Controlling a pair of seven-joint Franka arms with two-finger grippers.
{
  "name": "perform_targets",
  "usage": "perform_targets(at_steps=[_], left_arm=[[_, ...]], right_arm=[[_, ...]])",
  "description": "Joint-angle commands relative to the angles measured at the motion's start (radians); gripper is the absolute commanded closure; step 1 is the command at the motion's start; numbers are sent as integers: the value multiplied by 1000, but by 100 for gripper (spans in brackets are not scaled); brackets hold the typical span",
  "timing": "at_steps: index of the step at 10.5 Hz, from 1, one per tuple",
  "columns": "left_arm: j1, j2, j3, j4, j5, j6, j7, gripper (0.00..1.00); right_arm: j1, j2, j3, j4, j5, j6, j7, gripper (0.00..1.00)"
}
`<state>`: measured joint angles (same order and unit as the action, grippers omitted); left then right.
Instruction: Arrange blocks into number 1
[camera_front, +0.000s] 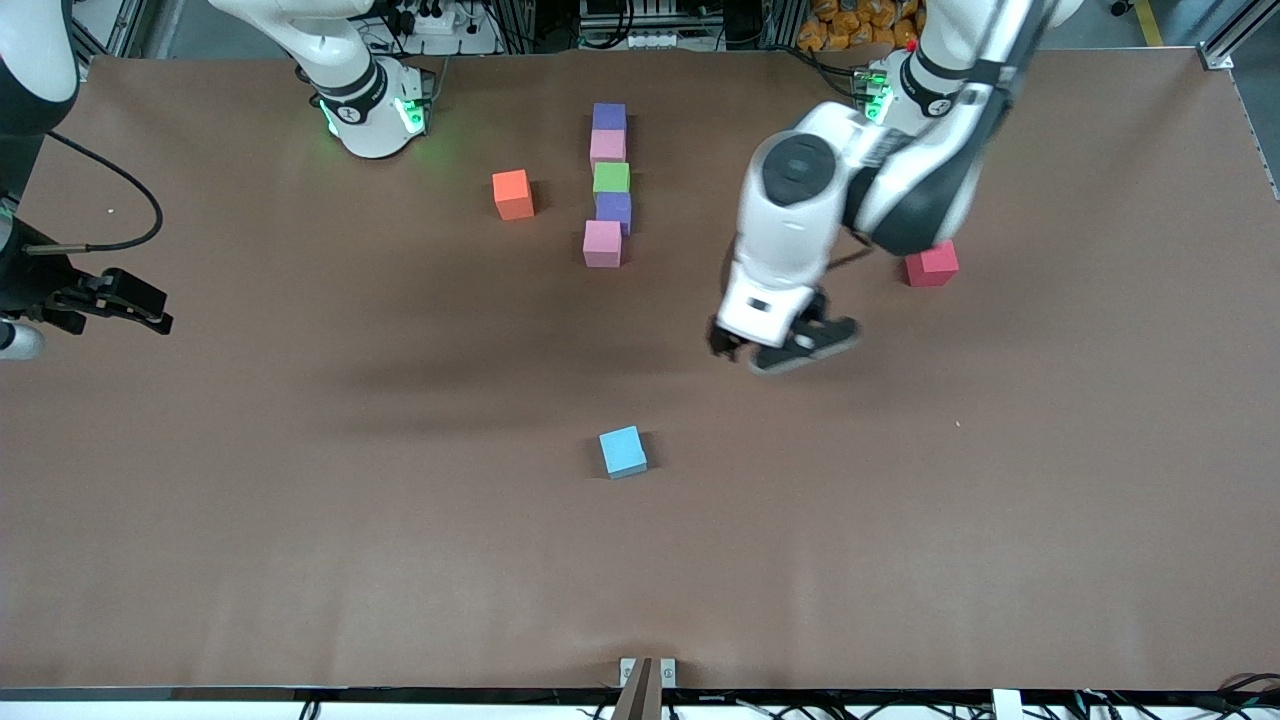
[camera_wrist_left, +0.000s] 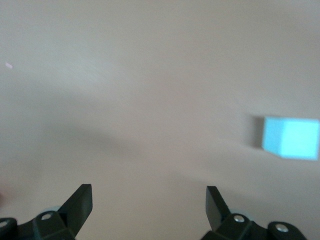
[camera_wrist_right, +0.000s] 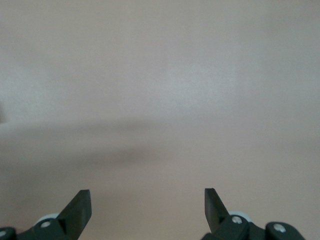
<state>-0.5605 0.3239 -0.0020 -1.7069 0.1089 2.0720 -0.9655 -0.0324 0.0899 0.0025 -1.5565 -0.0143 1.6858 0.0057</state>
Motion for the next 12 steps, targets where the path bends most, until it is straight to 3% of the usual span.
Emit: perform_targets(at_steps=[1, 6, 10, 12], left_arm=[[114, -45, -16, -8, 8, -74, 69, 0], [345, -111, -19, -11, 6, -145, 313, 0], [468, -158, -24, -33, -6, -263, 461, 0], [523, -209, -36, -91, -9, -296, 488, 0]], right_arm=[[-6, 2, 14, 24, 11, -12, 57, 0], [-6, -1, 19, 24, 11, -14, 56, 0], [-6, -1, 19, 23, 11, -12, 51, 0], [-8, 1, 19, 24, 11, -12, 51, 0]])
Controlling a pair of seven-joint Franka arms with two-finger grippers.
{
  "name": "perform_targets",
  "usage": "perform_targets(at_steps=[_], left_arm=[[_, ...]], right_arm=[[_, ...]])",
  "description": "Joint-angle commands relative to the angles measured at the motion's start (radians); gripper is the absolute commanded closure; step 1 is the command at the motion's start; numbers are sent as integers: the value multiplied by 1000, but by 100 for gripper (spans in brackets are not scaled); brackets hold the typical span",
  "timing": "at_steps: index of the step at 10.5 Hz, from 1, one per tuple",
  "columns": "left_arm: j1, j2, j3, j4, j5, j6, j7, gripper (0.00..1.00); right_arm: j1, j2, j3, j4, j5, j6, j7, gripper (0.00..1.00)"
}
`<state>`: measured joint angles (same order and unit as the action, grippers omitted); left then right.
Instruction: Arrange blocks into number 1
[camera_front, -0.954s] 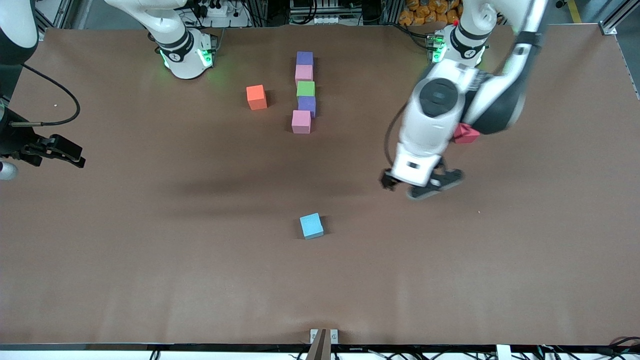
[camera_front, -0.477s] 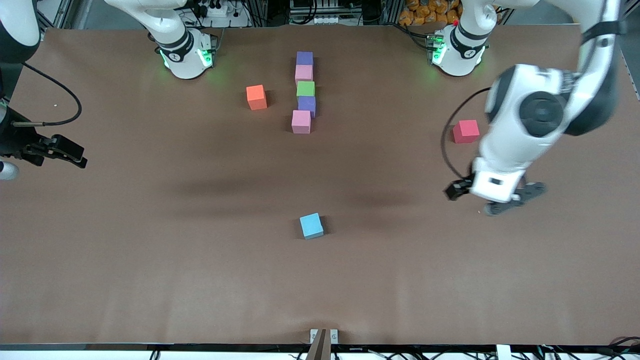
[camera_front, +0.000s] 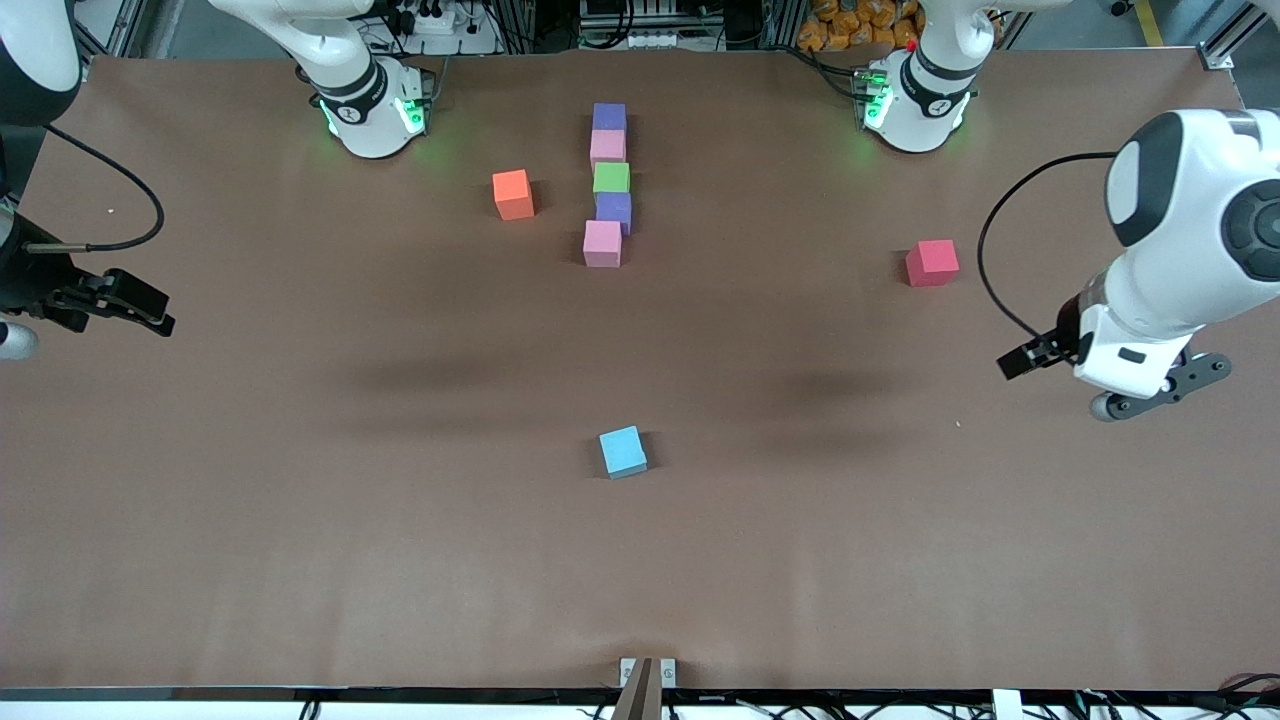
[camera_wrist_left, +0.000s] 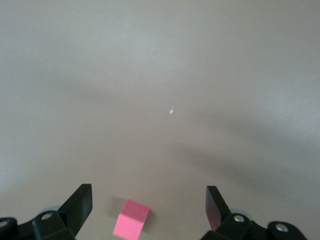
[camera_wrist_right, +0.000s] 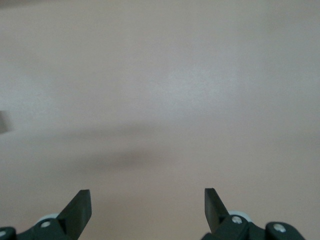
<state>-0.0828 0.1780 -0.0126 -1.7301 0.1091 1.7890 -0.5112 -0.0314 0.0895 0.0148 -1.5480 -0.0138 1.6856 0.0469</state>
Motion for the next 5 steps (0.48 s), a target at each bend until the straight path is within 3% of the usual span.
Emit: perform_targets(at_steps=[1, 3, 5], left_arm=[[75, -89, -53, -109, -9, -13, 36, 0], [139, -179, -102, -228, -11, -11, 58, 0], [149, -196, -106, -237, -64, -2, 62, 0]], right_arm=[[-8, 1, 7, 14, 11, -12, 8, 0], [-11, 1, 7, 14, 11, -12, 8, 0], [-11, 1, 7, 16, 9, -12, 8, 0]])
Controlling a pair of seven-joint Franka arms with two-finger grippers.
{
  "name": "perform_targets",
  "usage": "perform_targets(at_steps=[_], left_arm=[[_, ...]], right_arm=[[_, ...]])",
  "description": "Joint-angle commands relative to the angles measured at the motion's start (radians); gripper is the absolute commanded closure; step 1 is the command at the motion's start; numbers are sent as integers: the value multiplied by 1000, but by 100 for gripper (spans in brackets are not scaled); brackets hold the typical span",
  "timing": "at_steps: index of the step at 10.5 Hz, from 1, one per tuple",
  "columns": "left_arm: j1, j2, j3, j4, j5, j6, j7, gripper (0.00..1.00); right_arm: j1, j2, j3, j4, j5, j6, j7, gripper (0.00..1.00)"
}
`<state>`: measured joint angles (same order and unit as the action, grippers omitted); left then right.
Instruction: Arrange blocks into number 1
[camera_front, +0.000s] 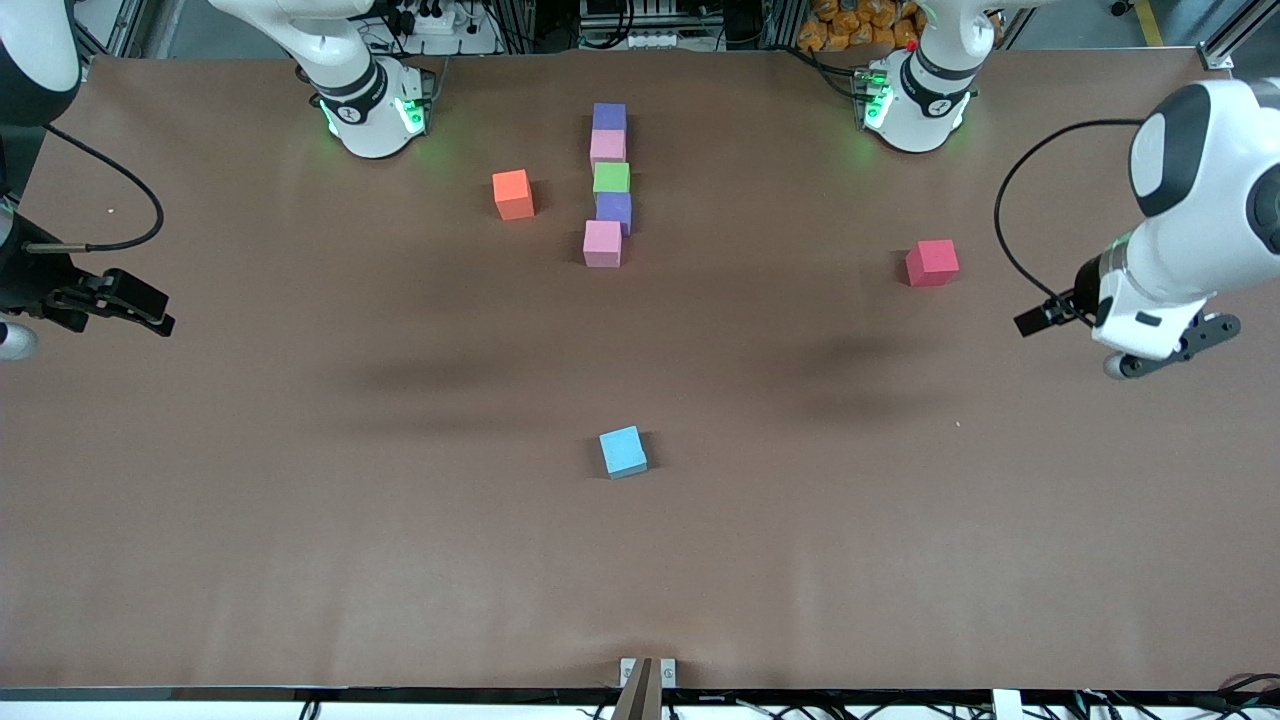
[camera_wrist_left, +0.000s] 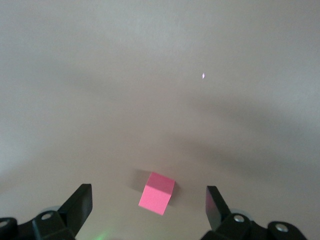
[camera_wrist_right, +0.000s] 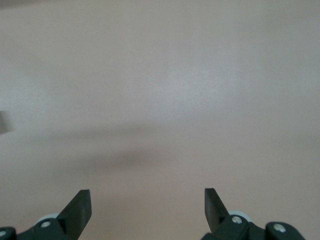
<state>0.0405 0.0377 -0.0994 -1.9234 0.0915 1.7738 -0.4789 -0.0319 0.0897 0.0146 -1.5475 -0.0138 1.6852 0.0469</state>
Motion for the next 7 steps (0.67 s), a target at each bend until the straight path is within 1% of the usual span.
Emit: perform_targets(at_steps=[1, 2, 4, 5, 7], left_arm=[[42, -50, -19, 2, -83, 21, 35, 0], [42, -44, -17, 58, -97, 21, 67, 0], [41, -35, -17, 171, -96, 21, 219, 0], [35, -35, -19, 204, -93, 21, 277, 0], [29, -35, -60, 266, -90, 13, 293, 0]], right_arm=[[-11, 1, 7, 15, 11, -12, 8, 0], [-11, 1, 7, 14, 11, -12, 8, 0], [-11, 1, 7, 14, 11, -13, 8, 0], [-11, 2, 7, 14, 11, -13, 8, 0], [-11, 2, 7, 14, 11, -13, 8, 0]])
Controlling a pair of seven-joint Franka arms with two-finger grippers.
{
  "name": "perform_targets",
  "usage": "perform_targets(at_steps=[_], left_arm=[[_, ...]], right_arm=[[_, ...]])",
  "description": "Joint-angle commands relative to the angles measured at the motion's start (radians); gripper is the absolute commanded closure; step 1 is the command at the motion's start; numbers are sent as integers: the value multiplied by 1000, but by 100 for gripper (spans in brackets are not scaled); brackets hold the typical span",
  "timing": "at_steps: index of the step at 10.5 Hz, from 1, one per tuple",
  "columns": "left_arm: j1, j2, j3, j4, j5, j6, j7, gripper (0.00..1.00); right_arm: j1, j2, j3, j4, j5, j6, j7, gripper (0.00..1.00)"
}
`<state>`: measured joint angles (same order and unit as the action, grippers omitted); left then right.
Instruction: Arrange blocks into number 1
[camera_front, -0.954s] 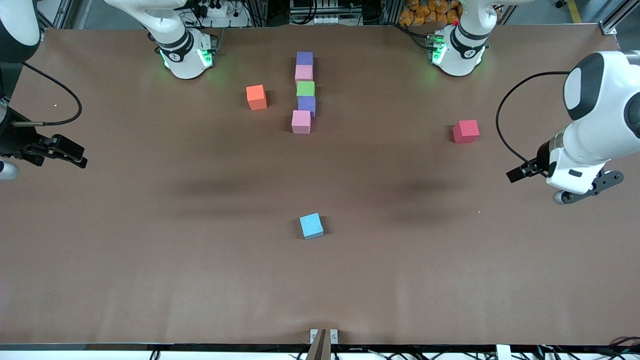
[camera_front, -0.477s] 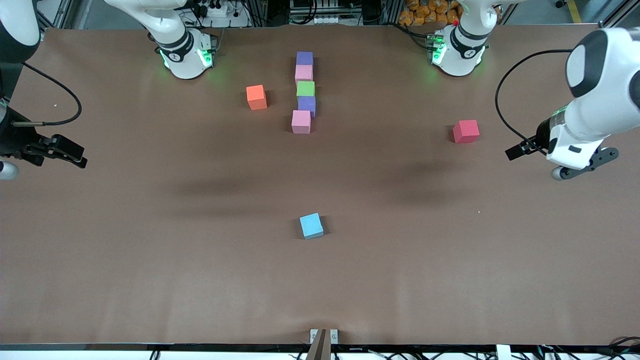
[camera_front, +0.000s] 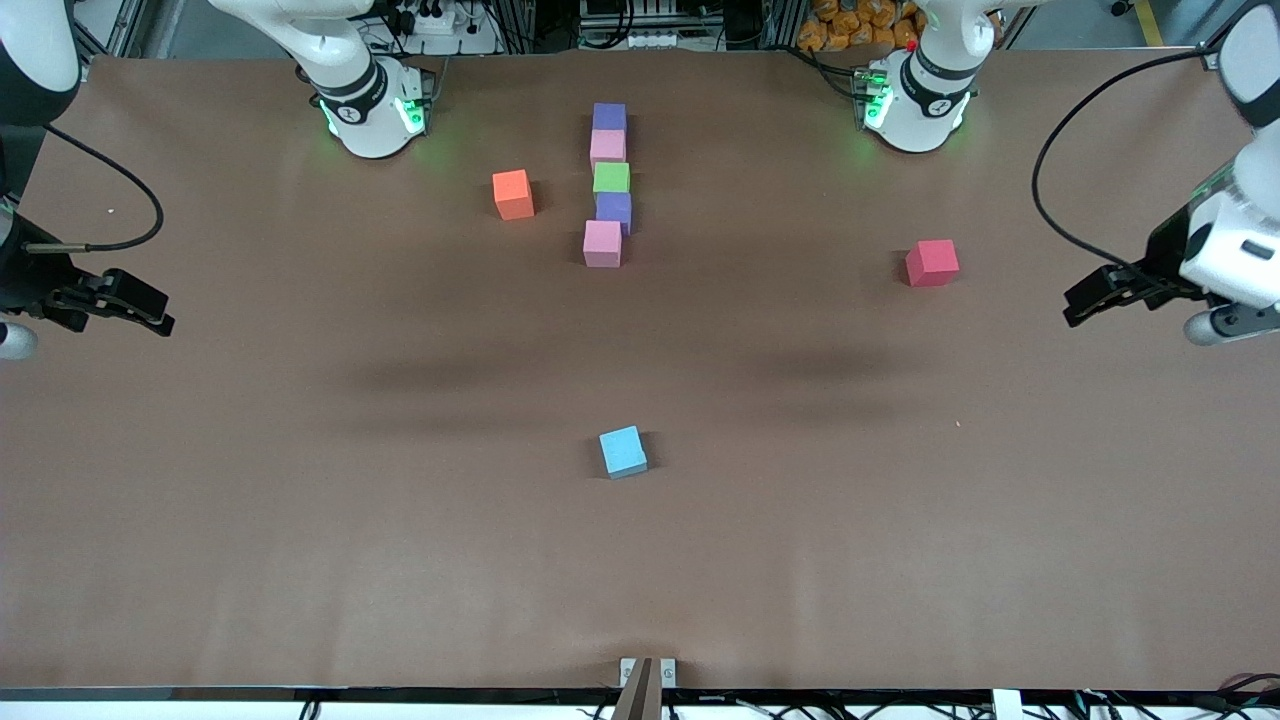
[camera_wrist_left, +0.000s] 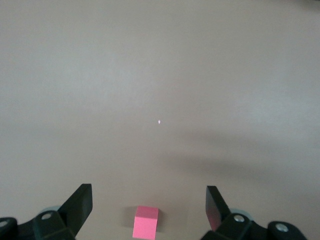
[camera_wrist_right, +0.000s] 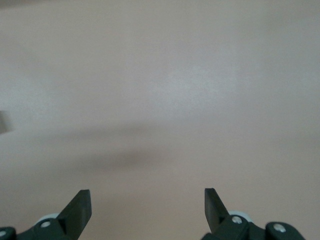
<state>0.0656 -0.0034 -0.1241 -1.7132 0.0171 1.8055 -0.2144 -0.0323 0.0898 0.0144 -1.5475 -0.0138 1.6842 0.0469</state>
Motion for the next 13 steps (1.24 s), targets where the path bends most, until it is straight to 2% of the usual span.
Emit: perform_targets(at_steps=[1, 7, 13], left_arm=[[5, 3, -67, 93, -6, -34, 27, 0], [8, -4, -77, 254, -12, -300, 127, 0], [6, -3, -81, 274, -22, -356, 132, 0]], right_arm=[[-11, 2, 7, 14, 11, -12, 8, 0], [-11, 2, 7, 15, 11, -12, 10, 0], [-12, 2, 7, 14, 11, -12, 8, 0]])
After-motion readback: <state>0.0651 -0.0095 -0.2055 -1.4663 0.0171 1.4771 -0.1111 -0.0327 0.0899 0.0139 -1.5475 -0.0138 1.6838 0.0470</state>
